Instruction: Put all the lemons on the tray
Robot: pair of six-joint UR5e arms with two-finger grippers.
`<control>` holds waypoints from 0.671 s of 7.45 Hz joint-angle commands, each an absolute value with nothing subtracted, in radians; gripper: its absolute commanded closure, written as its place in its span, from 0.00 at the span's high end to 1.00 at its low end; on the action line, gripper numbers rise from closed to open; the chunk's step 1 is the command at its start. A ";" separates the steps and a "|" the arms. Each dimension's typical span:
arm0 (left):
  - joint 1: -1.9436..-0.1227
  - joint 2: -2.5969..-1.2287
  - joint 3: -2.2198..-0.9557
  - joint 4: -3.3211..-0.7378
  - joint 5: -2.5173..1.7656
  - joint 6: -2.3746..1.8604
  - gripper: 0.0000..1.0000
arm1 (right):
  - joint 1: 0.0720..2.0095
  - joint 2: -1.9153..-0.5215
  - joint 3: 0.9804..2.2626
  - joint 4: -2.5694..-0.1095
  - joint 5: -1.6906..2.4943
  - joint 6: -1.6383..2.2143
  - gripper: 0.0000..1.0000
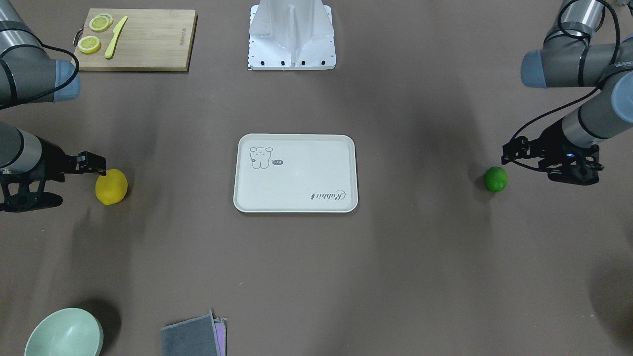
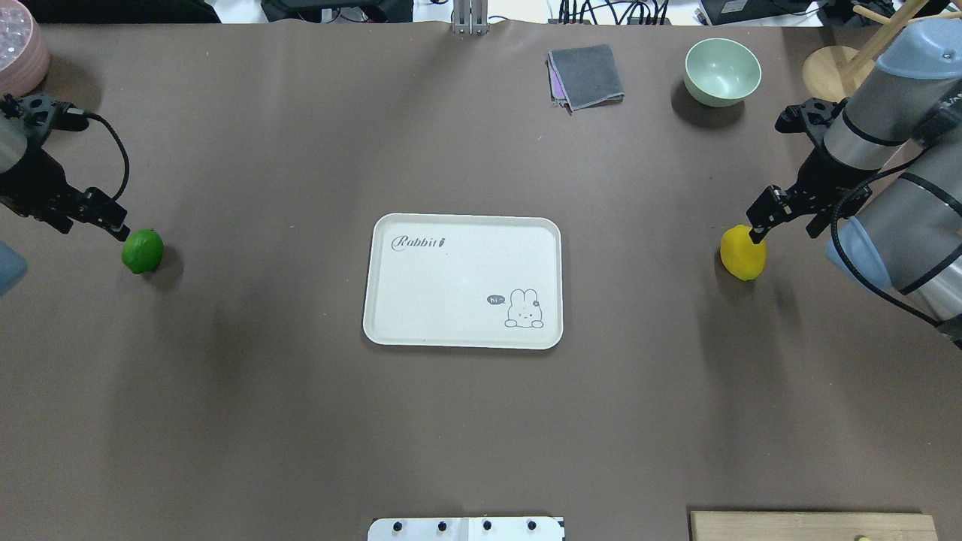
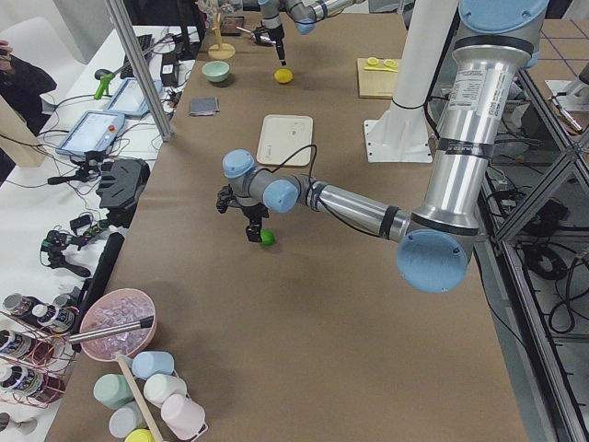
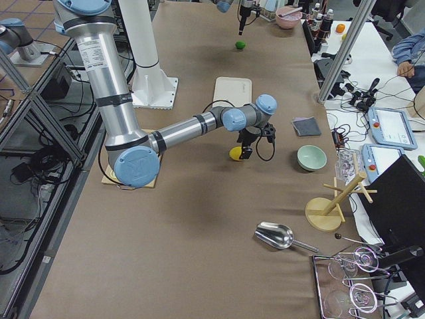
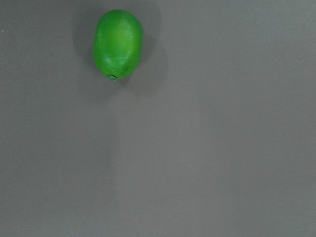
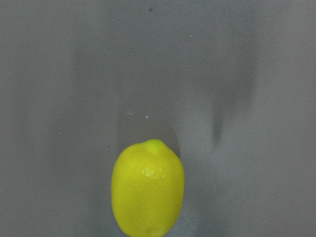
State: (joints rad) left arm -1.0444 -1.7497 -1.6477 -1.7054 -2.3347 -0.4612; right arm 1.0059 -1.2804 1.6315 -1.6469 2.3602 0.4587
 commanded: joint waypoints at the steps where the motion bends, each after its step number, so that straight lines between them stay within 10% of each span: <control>1: -0.968 -1.758 -1.620 -1.721 -2.335 -0.466 0.98 | 0.991 -1.238 1.566 -1.622 2.358 0.457 0.99; 5: -0.960 -1.770 -1.539 -1.805 -2.336 -0.459 0.98 | 0.980 -1.215 1.499 -1.591 2.365 0.457 0.98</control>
